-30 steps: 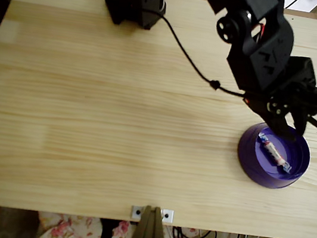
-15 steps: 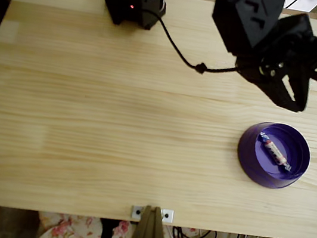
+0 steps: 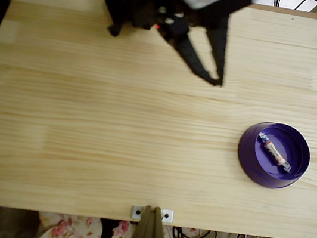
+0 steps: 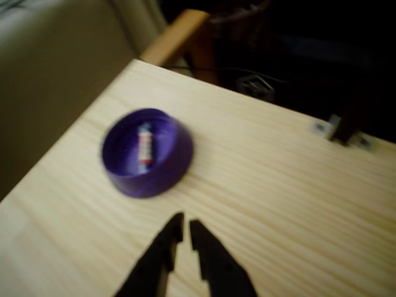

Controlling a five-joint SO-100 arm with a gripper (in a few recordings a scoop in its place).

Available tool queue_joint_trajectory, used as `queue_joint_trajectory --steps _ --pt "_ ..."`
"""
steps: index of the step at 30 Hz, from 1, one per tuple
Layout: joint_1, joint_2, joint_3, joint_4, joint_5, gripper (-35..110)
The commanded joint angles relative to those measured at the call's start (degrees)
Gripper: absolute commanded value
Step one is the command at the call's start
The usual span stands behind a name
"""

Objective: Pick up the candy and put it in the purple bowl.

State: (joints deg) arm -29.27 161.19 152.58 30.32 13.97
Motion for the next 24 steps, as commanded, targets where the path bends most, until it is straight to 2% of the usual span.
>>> queue_joint_trajectory --steps 1,7,11,15,20,24 --pt "3.69 9.67 2.46 4.04 2.9 -1" --pt "10.2 26.19 11.07 12.39 2.72 -1" --pt "13.01 27.77 11.43 16.96 -0.79 -1" --pt "15.38 27.77 13.62 17.05 -4.13 0" --pt "21.18 27.77 19.25 14.15 -1.76 0" --pt "24.96 27.77 20.13 14.68 -8.17 0"
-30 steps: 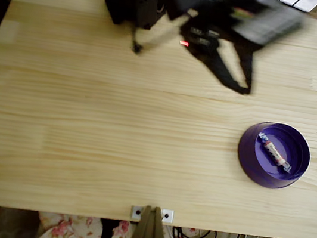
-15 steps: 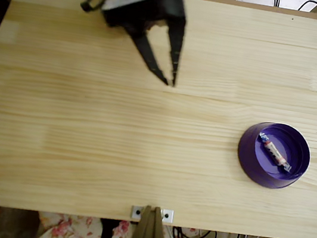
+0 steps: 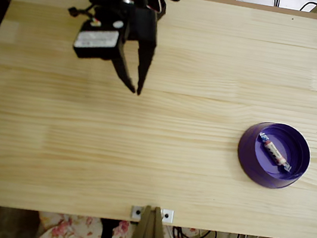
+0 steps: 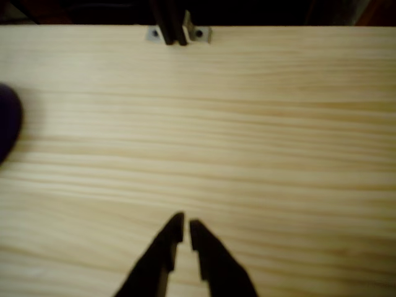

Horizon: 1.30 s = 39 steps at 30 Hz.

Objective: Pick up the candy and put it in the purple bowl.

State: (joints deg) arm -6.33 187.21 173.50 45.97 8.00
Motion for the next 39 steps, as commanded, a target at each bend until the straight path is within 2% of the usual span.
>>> queue_joint_trajectory --steps 1,10,13,19,39 --pt "3.08 1.76 -0.18 -0.97 -3.6 0" --pt "7.29 1.23 0.53 4.48 -5.98 0" --pt "7.91 -2.55 0.53 2.99 -5.98 0" --pt "7.91 1.85 0.53 8.53 -5.98 0" --pt "6.86 1.85 0.53 8.88 -6.33 0"
